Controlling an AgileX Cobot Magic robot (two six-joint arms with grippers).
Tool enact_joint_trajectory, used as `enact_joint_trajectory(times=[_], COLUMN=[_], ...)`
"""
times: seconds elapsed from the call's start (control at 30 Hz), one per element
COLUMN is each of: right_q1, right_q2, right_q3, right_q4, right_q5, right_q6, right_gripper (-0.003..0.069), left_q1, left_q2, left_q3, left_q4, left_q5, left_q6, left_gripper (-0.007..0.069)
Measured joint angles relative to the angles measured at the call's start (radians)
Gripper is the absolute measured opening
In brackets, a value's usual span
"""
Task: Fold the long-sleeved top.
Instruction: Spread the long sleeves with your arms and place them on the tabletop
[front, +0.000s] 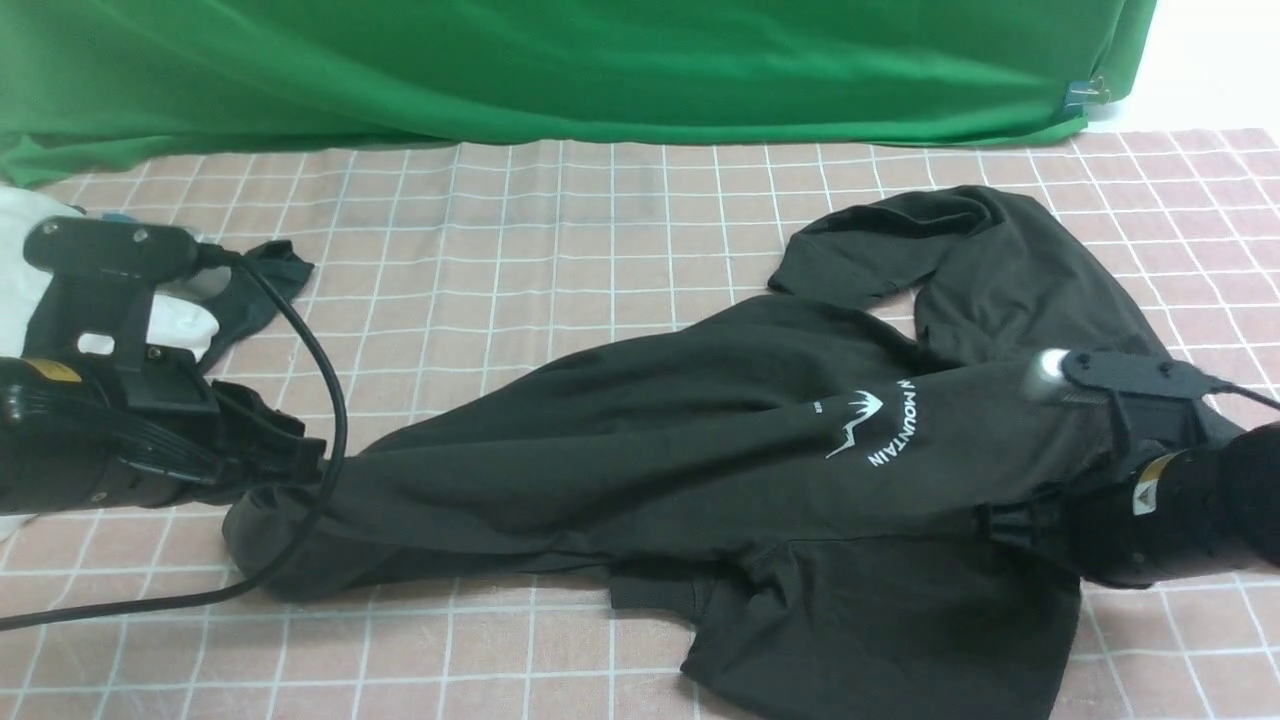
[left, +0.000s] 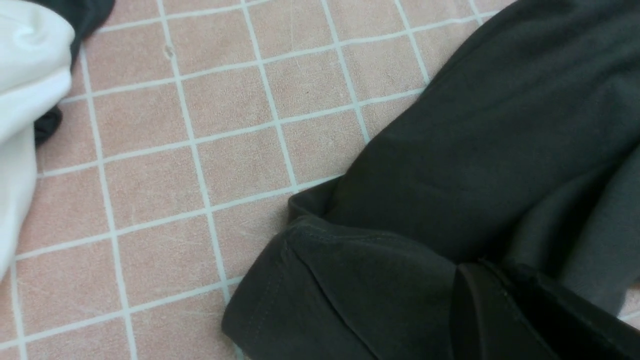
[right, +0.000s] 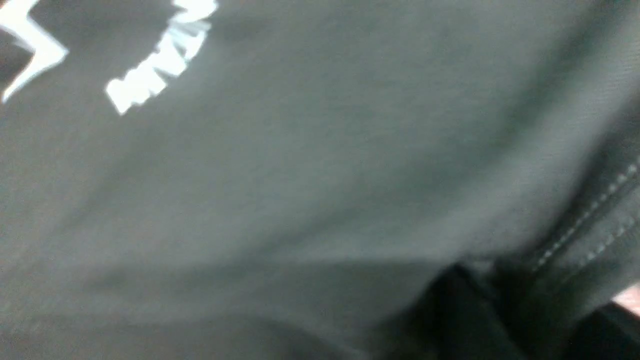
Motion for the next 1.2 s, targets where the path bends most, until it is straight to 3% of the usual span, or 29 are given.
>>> enact_joint_trajectory(times=[0.17, 0.33, 0.5, 0.6, 0.77, 0.87, 1.1, 1.2], right_q1=[0.008, 0.011, 0.011, 0.011, 0.011, 0.011, 0.011, 0.011], right_q2=[-0.067, -0.38, -0.619, -0.752, -0.814, -0.814, -0.815, -0.815], right_q3=[0.0, -0.08, -0.219, -0.366, -0.529, -0.523, -0.418, -0.358], right_q4=[0.017, 0.009, -0.005, -0.058, -0.25, -0.33, -0.356, -0.356], right_q5=[0.123, 0.392, 0.525, 0.605, 0.835, 0.932, 0.952, 0.938], right_q6=[-0.06, -0.136, -0.14, -0.141, -0.136, -0.134, -0.116, -0.103], right_gripper=[0.006, 0.0055, 0.0055, 0.0055, 0.0055, 0.0055, 0.0055, 0.0055], left_q1=[0.0, 0.0, 0.0, 0.0, -0.022, -0.115, -0.368, -0.453], left_q2=[-0.018, -0.117, -0.189, -0.21, -0.211, -0.211, -0.166, -0.109], left_q3=[0.0, -0.054, -0.144, -0.219, -0.231, -0.146, 0.069, 0.098], left_q4=[0.0, 0.015, 0.022, 0.023, -0.036, -0.049, -0.053, -0.065], left_q5=[0.013, 0.078, 0.133, 0.185, 0.248, 0.254, 0.228, 0.185], left_q6=[0.0, 0.002, 0.004, 0.005, 0.004, 0.004, 0.0, 0.005], left_gripper=[0.002, 0.002, 0.002, 0.002, 0.002, 0.002, 0.0027, 0.0076])
